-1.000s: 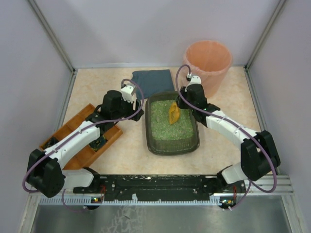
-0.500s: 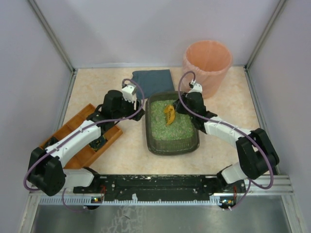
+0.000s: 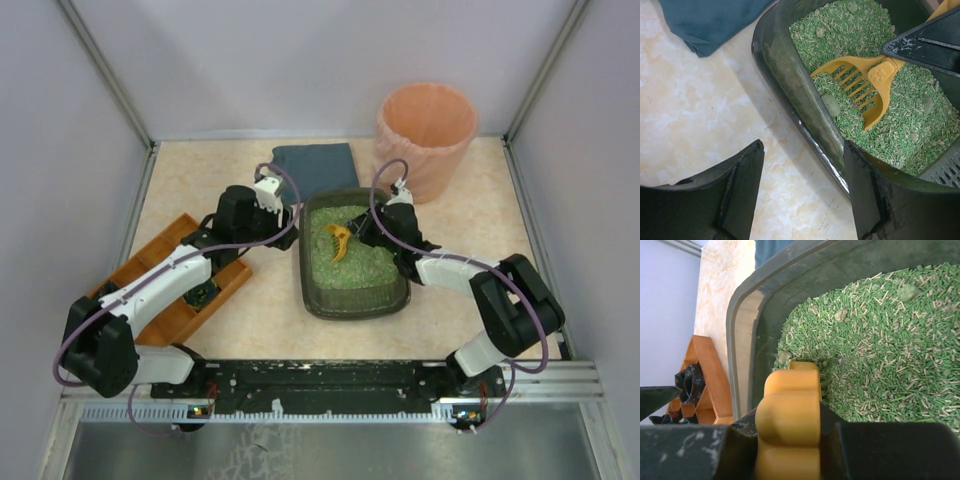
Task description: Clean the litter box
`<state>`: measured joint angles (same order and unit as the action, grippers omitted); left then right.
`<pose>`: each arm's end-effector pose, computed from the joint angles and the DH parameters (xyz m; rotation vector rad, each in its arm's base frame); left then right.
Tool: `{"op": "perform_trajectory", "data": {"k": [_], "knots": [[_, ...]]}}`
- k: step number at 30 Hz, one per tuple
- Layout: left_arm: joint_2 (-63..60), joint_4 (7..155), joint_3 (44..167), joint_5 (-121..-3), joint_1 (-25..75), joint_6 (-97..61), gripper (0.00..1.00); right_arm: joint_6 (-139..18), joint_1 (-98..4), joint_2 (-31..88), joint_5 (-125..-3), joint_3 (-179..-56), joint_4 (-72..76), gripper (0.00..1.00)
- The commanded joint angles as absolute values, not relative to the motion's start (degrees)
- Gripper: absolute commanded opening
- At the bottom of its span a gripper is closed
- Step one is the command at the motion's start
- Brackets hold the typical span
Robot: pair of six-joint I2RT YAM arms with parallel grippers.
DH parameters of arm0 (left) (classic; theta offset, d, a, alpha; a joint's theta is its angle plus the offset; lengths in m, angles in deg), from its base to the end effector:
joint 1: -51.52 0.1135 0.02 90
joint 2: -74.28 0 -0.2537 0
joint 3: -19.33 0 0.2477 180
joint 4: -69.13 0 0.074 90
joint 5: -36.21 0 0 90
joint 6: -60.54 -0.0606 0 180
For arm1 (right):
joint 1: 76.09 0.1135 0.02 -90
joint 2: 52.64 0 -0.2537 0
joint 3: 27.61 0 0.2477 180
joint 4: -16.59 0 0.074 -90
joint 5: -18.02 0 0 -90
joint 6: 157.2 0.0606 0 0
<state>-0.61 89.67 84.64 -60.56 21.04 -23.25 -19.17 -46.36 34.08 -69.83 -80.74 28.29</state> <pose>0.2671 -0.1655 0.2499 0.5193 2.0694 -0.5063 0.2912 0.1689 0.1796 0.3033 2.0483 0.9087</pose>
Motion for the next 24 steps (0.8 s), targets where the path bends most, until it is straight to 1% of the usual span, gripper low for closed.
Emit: {"op": "perform_trajectory", "data": {"k": [1,7,13,18,24], "knots": [[-1.3,89.7,86.5,-61.9,21.3,-23.5,0.7,-15.4,-44.4,36.7,-60.3,-78.2,26.6,0.0],[-2.4,90.5,87.2,-63.2,21.2,-24.2,0.7,-12.8,-44.5,36.5,-59.6,-76.6,29.3,0.0],[-2.4,90.7,87.3,-63.4,21.2,-24.1,0.7,-10.3,-44.5,34.6,-62.1,-74.9,30.4,0.0],[-2.8,90.6,87.5,-63.9,21.3,-24.0,0.7,-8.9,-44.3,36.3,-60.1,-75.7,31.4,0.0],[-2.5,90.7,87.3,-63.2,21.3,-24.0,0.71,-8.6,-44.5,35.8,-61.3,-74.1,31.5,0.0]]}}
